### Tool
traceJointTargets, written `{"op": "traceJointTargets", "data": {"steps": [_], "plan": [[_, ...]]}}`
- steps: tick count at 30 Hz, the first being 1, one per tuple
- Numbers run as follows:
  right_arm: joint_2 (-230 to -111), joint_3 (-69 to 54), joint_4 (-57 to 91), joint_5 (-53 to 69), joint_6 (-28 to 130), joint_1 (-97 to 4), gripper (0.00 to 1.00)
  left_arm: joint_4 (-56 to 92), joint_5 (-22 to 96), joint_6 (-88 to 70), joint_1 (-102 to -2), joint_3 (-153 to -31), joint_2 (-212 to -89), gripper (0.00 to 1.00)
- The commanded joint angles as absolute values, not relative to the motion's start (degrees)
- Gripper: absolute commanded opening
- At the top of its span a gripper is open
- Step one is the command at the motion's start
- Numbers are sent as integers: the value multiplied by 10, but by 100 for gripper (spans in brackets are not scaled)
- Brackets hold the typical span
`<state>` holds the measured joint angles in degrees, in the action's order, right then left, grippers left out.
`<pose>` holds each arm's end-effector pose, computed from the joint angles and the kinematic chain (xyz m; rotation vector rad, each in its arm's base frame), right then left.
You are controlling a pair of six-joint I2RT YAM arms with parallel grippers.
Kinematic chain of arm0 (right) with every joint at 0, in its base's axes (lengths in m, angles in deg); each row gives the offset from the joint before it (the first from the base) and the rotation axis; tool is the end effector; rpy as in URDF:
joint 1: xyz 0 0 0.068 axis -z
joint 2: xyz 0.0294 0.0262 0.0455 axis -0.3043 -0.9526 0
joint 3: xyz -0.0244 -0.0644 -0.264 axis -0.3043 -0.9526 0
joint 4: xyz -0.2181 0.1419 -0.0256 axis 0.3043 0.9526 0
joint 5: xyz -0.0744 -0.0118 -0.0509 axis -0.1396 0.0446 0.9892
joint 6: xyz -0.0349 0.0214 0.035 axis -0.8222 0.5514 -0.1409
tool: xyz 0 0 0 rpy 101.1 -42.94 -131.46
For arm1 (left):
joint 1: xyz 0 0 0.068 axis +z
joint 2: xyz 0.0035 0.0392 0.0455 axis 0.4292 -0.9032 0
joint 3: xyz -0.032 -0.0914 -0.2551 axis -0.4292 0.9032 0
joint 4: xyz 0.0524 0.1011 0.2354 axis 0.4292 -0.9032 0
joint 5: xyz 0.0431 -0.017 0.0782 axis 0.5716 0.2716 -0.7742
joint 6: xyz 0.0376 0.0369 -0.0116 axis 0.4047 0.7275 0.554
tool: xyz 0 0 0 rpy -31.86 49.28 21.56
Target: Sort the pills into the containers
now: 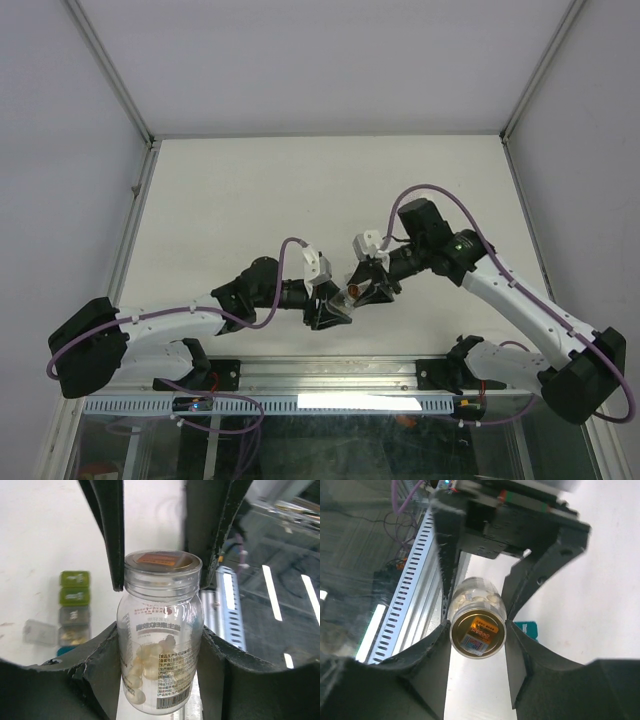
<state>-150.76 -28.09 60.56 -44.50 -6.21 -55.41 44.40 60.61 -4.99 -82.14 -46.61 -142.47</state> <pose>0.1411 0.1482 0.3052 -1.7889 1.2198 1.1451 0.1190 -0.2155 0.2210 1.1799 1.5469 -1.2728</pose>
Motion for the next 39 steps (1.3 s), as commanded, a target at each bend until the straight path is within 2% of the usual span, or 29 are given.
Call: {"op": "traceJointTargets", "data": {"steps": [1,3,5,10,12,15,16,19,26,29,32,39], "plan": [[-1565,-250,564,-340,156,-562,10,512,378,-31,-857,-488,-1377,0],[-1588,-237,542,-258,250,-561,7,512,298,-23,-871,-498,-1383,0],[-1597,-235,527,-233,302,-557,5,510,249,-19,-877,-509,-1401,0],[-1578,-230,508,-305,347,-525,8,500,228,-30,-877,-516,-1432,0],[-1567,-221,527,-356,321,-504,22,503,238,-40,-877,-509,-1430,0],[-1544,-210,553,-413,276,-478,70,519,272,-56,-877,-486,-1415,0],[-1535,-208,560,-416,262,-474,82,529,288,-59,-877,-476,-1408,0],[-1504,-215,570,-422,222,-456,96,551,327,-69,-877,-451,-1387,0],[-1446,-249,614,-474,71,-435,99,575,416,-91,-876,-407,-1338,0],[-1436,-264,654,-519,-55,-435,99,591,462,-96,-875,-394,-1328,0],[-1447,-256,705,-547,-193,-435,99,597,510,-103,-872,-392,-1332,0],[-1497,-213,791,-557,-328,-441,99,611,585,-118,-856,-392,-1355,0]]}}
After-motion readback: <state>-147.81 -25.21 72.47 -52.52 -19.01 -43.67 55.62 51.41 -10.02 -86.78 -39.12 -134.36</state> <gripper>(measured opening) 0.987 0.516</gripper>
